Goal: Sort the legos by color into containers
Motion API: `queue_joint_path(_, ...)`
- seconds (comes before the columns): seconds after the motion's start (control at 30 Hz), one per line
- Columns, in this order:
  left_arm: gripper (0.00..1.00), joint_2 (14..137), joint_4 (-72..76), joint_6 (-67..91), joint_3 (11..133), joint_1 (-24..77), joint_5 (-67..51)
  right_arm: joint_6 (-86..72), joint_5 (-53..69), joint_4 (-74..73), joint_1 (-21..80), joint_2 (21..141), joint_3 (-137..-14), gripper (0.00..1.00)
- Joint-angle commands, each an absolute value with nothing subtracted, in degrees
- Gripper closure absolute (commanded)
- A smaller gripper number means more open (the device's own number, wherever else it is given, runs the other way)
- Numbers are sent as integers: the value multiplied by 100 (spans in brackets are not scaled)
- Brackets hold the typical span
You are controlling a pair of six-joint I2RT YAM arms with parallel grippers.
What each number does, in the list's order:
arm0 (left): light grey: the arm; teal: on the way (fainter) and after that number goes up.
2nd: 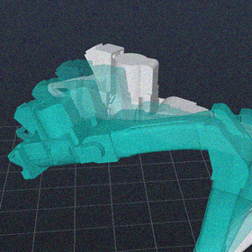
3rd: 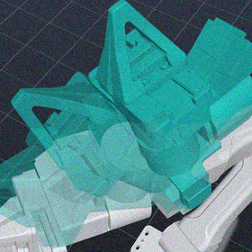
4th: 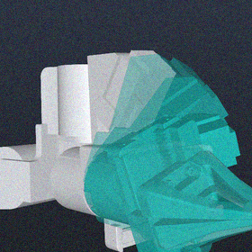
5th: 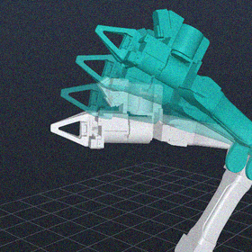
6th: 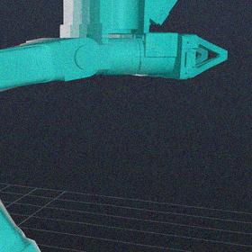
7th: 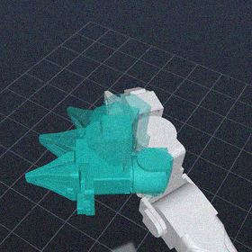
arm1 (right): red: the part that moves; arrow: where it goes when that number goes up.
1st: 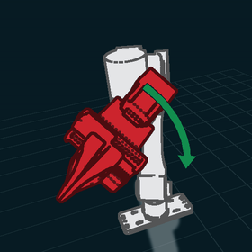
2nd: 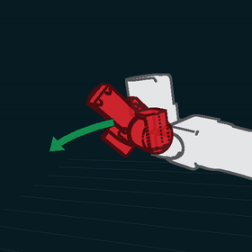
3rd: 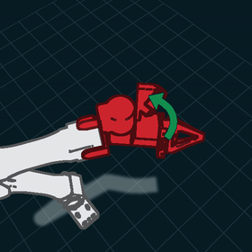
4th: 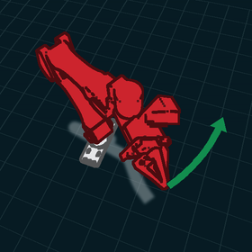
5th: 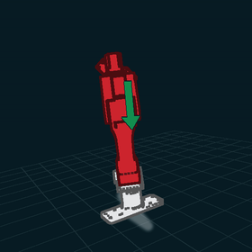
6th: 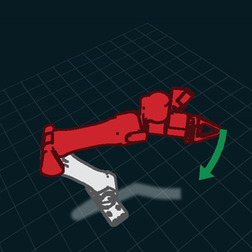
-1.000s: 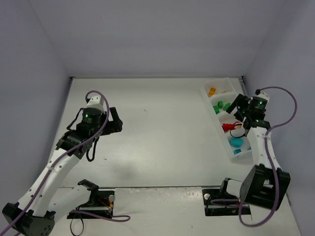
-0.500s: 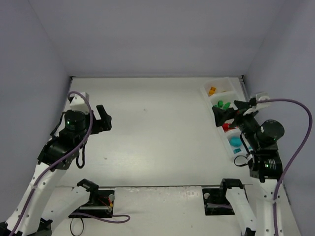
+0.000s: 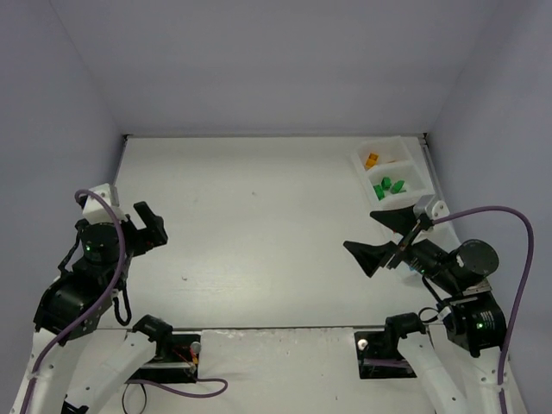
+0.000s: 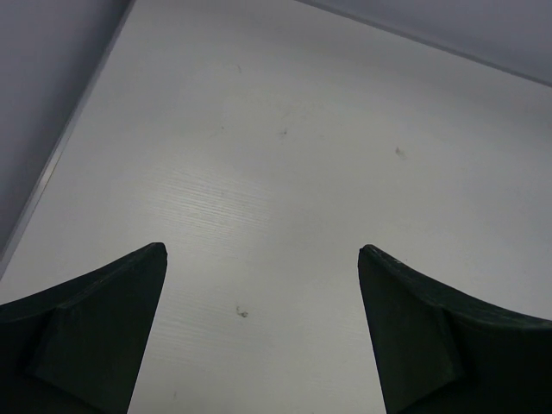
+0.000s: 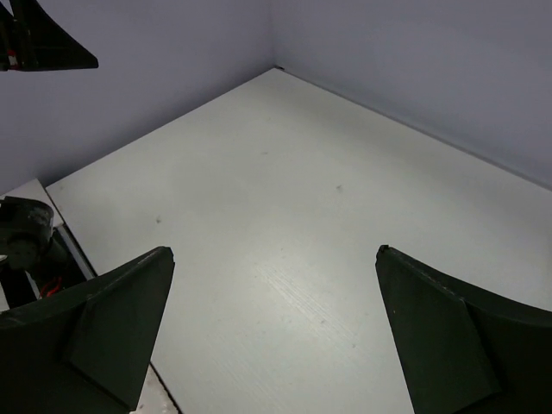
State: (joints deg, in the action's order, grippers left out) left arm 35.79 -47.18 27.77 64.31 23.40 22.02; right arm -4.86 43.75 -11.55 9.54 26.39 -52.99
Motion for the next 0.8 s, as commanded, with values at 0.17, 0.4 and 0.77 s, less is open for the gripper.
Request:
queue_joint_path(0.17,15,3375,-5431,3322,6619,2329,2795,-650,3605,-1266,1380,2198,-5142,0)
queue_joint_path(0.4,15,3156,-5713,3744,6487,2329,2786,-940,2937,-1397,1634,2022,-5124,0)
queue_joint_path(0.77,15,2892,-5818,4095,6196,2329,2760,-1116,2812,-1748,1749,1793,-5212,0)
